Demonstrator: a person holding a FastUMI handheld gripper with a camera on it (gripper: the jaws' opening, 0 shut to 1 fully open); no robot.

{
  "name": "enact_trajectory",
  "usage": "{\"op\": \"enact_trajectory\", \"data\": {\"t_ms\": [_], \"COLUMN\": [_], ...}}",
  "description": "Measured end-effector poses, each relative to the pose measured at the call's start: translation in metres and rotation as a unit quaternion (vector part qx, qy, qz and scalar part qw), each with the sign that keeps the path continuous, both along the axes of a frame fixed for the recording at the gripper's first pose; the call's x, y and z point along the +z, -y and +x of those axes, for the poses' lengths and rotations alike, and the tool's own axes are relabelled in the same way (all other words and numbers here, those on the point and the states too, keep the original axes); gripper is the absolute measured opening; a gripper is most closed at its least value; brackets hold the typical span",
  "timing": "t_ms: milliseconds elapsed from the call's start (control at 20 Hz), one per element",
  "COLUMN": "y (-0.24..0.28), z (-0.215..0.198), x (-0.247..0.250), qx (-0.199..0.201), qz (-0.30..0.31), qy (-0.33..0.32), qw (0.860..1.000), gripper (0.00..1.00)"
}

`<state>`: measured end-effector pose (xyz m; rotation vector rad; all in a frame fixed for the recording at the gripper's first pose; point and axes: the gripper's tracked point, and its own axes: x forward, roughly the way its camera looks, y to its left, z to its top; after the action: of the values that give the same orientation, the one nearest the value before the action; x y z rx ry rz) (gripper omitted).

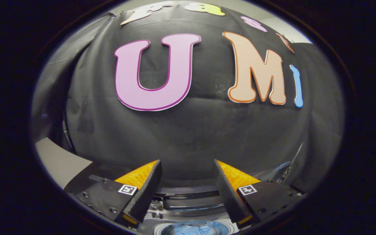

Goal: Put the clothes into the washing machine and then close the washing machine lid.

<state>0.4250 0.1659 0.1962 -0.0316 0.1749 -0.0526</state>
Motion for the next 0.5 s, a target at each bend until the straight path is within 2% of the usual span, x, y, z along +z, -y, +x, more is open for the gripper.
{"op": "enact_trajectory", "data": {"t_ms": [500], "y": [0.003], "z": [-0.047], "x": [-0.010], "qx": [0.001], "qz": [-0.008], "qy": [-0.019], "qw": [1.000], "gripper": [0.96]}}
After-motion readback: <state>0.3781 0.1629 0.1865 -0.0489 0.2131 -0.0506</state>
